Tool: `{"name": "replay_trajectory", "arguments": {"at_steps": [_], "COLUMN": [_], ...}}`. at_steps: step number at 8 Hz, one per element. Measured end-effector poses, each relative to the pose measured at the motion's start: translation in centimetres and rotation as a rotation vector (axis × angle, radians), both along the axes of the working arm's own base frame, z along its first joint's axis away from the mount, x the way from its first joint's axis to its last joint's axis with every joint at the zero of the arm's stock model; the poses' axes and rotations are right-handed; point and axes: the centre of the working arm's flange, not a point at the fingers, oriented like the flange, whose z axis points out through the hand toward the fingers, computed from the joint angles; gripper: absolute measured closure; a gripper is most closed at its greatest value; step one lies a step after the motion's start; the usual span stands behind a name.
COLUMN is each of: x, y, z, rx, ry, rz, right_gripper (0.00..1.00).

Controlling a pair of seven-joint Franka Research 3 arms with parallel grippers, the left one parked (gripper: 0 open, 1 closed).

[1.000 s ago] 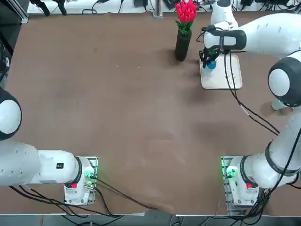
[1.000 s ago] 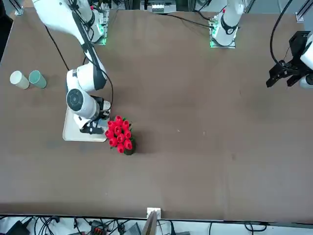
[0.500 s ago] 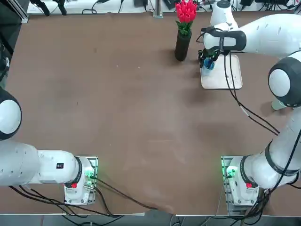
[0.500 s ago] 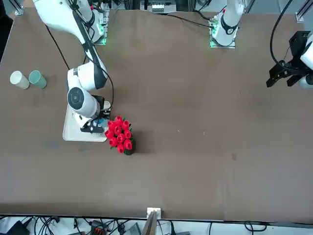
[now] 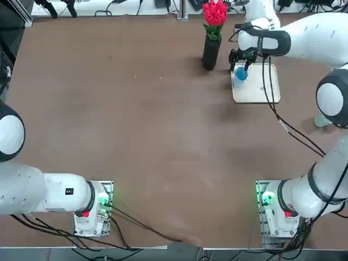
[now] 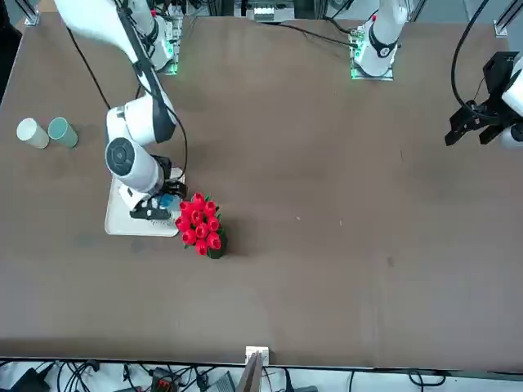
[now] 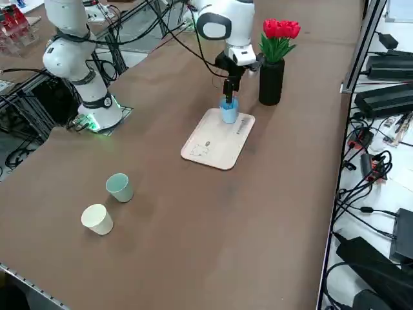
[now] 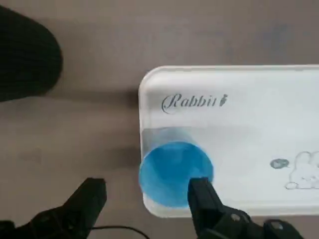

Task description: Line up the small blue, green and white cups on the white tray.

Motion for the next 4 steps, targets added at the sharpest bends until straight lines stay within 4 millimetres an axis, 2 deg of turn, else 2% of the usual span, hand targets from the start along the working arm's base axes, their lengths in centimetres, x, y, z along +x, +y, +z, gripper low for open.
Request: {"name": "replay_trajectory", "arguments": {"at_steps": [1,2,3,4], "x": [0.4,0.8,0.8,0.7], "y": [-0.5,-1.8,-4.2,-7.9], "z": [3.8,8.1,12.0,14.8], "rx": [-0.002,-0.013,-0.027,-0.036], "ry": [0.003,0.02,0.055,0.085], "rz": [-0.029,-0.073,-0.119,-0.176], "right_gripper": [0.0,0.0,0.0,0.0]}}
